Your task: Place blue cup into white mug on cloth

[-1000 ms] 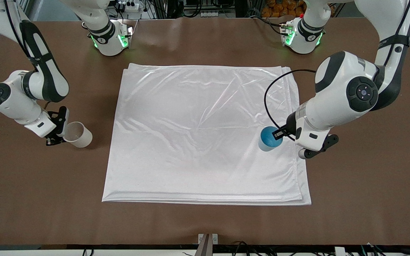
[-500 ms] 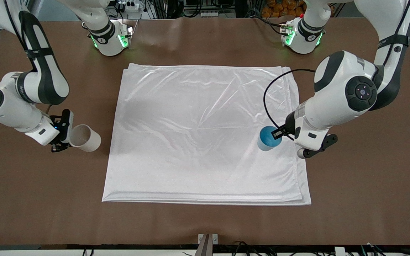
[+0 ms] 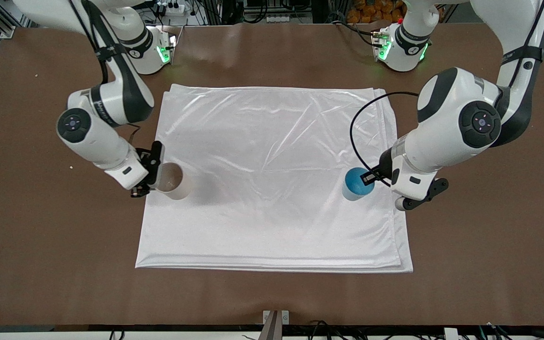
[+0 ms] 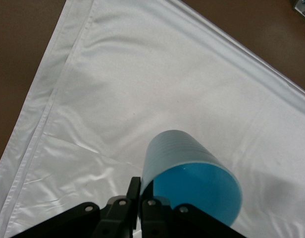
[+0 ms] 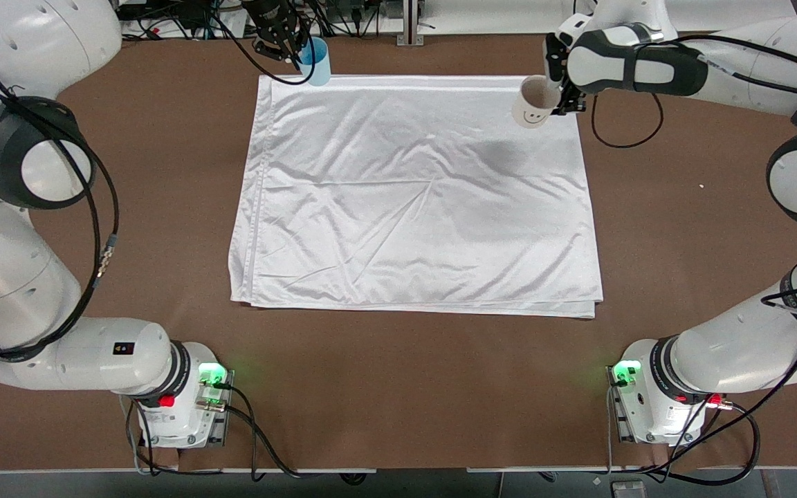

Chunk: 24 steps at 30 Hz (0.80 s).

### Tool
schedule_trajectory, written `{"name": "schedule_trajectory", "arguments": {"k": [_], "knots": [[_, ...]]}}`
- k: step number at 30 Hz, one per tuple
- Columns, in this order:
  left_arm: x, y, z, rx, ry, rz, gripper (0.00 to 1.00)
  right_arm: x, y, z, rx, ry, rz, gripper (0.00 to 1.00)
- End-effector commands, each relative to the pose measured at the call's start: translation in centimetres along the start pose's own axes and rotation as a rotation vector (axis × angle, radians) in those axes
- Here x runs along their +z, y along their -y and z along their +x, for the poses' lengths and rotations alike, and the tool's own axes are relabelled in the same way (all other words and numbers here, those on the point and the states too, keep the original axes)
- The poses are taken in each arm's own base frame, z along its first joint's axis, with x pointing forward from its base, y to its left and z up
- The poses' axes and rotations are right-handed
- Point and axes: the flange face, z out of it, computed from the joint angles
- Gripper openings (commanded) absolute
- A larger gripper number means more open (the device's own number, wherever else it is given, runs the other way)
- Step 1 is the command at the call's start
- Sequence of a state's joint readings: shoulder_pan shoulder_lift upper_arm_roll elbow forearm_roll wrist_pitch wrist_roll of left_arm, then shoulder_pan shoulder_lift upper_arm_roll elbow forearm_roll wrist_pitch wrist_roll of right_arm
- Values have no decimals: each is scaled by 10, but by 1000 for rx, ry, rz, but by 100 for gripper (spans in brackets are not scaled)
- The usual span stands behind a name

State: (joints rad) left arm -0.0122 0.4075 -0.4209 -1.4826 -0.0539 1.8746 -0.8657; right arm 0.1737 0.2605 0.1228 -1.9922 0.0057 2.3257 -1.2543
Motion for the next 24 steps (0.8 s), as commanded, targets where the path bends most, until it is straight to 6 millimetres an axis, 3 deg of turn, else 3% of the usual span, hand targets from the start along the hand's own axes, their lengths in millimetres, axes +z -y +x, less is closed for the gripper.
{"name": "schedule_trajectory", "arguments": {"k": [1, 9, 12, 15, 20, 24], "knots": [[-7, 1, -2, -13, -8, 11, 0, 7, 14, 54, 25, -5, 18, 0], [-6, 2, -1, -11, -5, 12, 0, 26, 38, 134, 103, -5, 35, 0], [-7, 2, 0, -13, -8, 11, 0, 37, 40, 155, 111, 8, 34, 0], [-7, 2, 0, -13, -8, 11, 0, 49, 36, 167, 129, 15, 32, 0], [-6, 4, 2, -14, -10, 14, 0, 72, 50, 192, 141, 32, 51, 0], [-3, 5, 4, -10, -19, 26, 0, 86, 57, 198, 145, 61, 45, 0]]}}
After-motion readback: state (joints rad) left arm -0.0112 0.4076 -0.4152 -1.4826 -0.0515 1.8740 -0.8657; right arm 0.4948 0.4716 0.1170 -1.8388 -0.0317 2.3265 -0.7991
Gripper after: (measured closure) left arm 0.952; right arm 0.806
